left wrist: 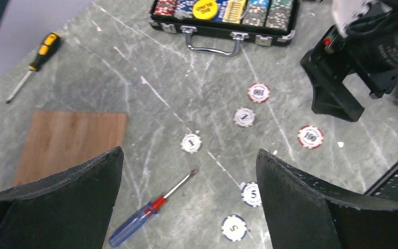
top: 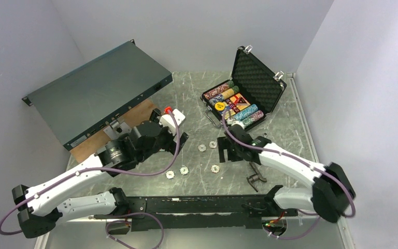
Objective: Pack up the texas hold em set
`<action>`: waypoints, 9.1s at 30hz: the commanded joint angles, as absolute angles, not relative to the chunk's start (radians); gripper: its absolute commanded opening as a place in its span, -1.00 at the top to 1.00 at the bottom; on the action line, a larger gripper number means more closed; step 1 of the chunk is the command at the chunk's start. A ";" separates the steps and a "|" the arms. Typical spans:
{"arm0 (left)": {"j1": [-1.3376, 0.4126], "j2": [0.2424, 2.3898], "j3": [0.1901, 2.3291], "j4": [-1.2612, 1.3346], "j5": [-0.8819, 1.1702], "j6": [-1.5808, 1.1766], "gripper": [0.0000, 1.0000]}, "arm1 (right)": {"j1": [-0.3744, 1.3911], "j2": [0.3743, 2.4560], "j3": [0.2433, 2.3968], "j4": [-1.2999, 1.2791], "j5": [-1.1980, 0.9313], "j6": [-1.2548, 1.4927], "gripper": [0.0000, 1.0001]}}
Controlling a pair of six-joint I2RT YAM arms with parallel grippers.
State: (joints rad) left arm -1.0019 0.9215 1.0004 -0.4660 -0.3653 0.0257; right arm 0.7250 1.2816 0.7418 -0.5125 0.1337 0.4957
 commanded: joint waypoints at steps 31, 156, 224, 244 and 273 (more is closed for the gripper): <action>-0.855 1.675 1.175 -0.501 -0.088 -0.462 -0.68 | 0.489 1.006 0.529 -0.276 -0.118 0.592 -0.54; -1.014 1.277 0.898 -0.248 -0.125 -0.142 0.30 | 0.628 1.521 0.783 0.135 -0.874 0.796 1.00; -0.973 0.790 0.957 -0.506 -0.289 -0.018 -0.99 | 0.494 1.840 1.408 -0.617 0.310 0.061 0.36; -0.954 0.825 0.954 -0.499 -0.258 -0.028 -0.99 | 0.488 1.883 1.370 -0.559 0.370 0.065 1.00; -0.899 1.431 1.078 -0.472 -0.233 -0.368 -0.99 | 0.490 1.089 0.706 -0.228 -0.232 0.463 -0.12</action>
